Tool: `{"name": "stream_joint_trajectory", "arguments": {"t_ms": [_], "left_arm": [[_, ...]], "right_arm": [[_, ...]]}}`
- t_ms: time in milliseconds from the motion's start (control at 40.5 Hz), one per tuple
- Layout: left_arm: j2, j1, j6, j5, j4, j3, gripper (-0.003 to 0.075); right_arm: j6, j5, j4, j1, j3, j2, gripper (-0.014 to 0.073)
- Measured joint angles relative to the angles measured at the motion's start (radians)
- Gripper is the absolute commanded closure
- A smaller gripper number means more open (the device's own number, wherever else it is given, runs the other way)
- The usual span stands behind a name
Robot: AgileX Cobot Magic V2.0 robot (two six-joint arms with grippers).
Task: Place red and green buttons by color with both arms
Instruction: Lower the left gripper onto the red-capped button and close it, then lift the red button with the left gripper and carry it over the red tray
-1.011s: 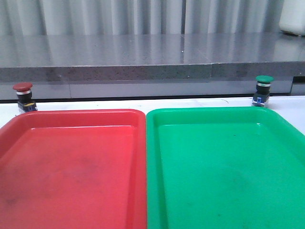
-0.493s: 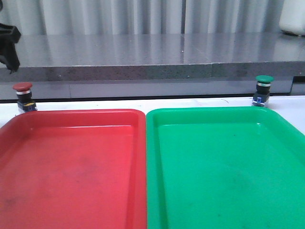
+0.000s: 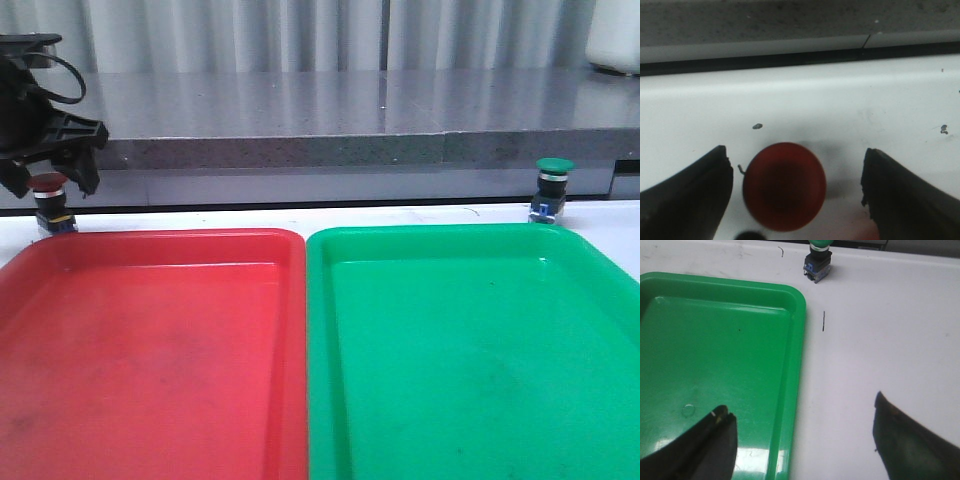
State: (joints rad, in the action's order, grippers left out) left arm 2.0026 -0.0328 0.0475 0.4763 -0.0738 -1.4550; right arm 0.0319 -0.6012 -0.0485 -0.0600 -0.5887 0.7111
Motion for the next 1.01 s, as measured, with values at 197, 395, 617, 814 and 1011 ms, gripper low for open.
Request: {"name": "stream_joint_trajectory", "arguments": {"t_ms": [197,395,617,814,1011], "left_arm": [[0.026,-0.003,0.0,-0.013,-0.002,-0.007,0.0395],[0.026,-0.003,0.0,-0.005,-0.002,-0.022,0.046],[-0.024,-0.003,0.0,0.061,-0.002,-0.052,0.046],[-0.161,-0.003,0.0,0.118,-0.013,-0.054,0.046],[-0.321,-0.006,0.0,0.148,-0.071,-0.003,0.046]], "right_arm": [[0.0,0.0,0.0,0.0,0.0,0.0,0.0015],[0.0,0.0,0.0,0.0,0.0,0.0,0.0015],[0.0,0.0,0.0,0.0,0.0,0.0,0.0015],[0.0,0.0,0.0,0.0,0.0,0.0,0.0015],[0.0,0.0,0.0,0.0,0.0,0.0,0.0015]]}}
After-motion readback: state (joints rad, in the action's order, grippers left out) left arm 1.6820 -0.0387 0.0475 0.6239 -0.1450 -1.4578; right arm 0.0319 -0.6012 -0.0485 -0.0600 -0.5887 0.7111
